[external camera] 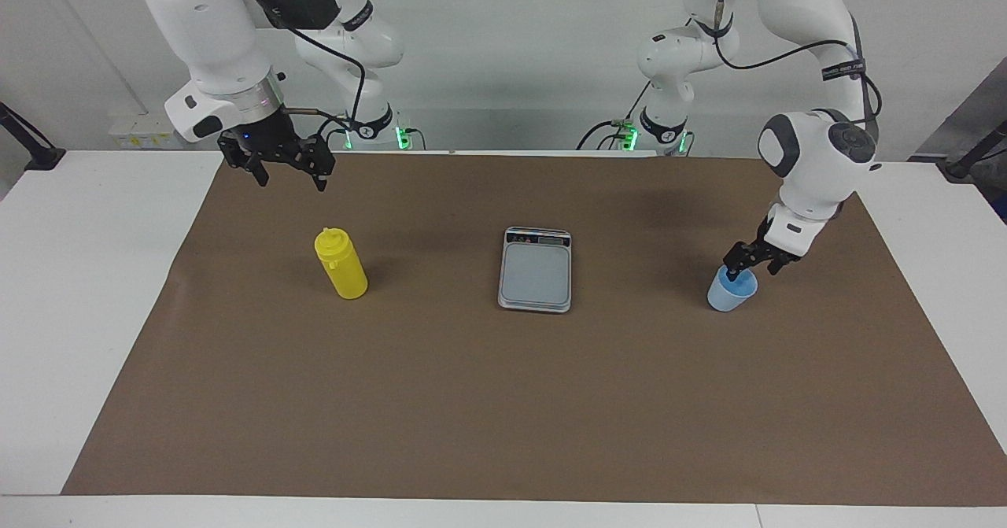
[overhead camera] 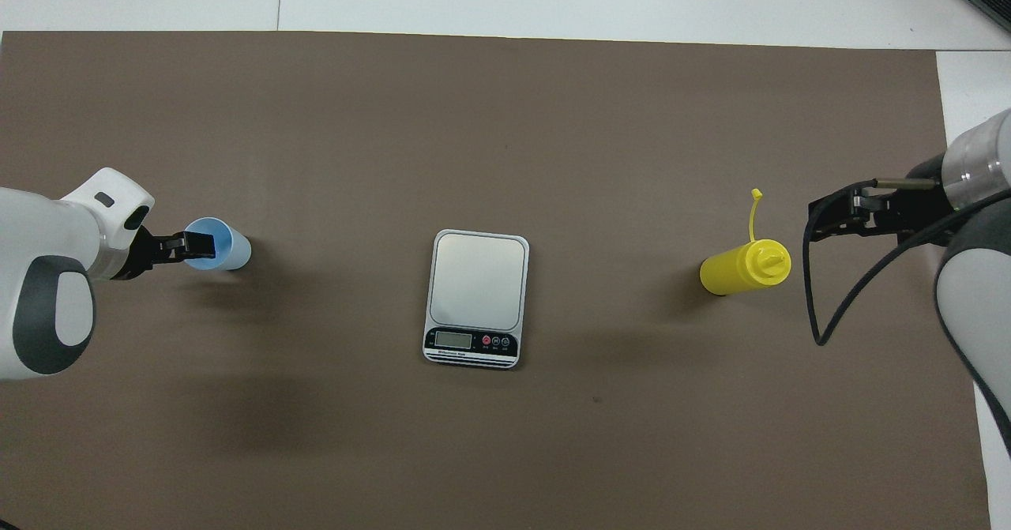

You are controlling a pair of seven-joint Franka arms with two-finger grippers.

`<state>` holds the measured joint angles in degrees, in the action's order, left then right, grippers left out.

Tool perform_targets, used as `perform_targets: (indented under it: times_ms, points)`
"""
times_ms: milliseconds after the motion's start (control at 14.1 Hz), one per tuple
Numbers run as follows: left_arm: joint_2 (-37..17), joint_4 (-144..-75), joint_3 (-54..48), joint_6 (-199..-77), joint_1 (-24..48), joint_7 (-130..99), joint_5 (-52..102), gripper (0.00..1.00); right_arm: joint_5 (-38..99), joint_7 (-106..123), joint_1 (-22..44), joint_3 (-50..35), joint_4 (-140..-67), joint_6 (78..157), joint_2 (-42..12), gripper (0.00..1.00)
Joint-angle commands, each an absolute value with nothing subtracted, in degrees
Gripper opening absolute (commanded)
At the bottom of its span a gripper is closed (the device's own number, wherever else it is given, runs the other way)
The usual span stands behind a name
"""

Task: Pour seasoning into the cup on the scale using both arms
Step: 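Reach the left gripper to the blue cup and grasp it, then lift the blue cup with the left gripper and carry it over the scale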

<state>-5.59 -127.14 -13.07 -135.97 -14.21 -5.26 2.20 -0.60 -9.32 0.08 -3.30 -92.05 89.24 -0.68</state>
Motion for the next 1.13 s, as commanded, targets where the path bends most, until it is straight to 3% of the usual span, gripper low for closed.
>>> perform_targets:
  times_ms: [0, 284, 567, 1064]
  points:
    - [-5.19, -127.88, -13.01, -137.02, -13.89, -5.28, 2.2, 0.0, -0.53, -9.76, -0.53, -3.6, -93.08, 88.95, 0.26, 1.0]
    - [-5.27, -125.08, -13.09, -134.49, -13.62, -4.4, 2.11, 0.0, -0.53, -9.76, -0.53, -3.6, -93.08, 88.95, 0.35, 1.0]
    - [-3.61, -118.06, -13.62, -125.71, -13.36, -2.55, 2.11, 0.0, -0.53, -9.76, -0.53, -3.6, -93.08, 88.95, 0.35, 1.0]
    - [-1.32, -108.37, -13.62, -116.46, 0.76, -16.05, 2.46, 0.0, -0.53, -9.76, -0.53, -3.6, -93.08, 88.95, 0.35, 1.0]
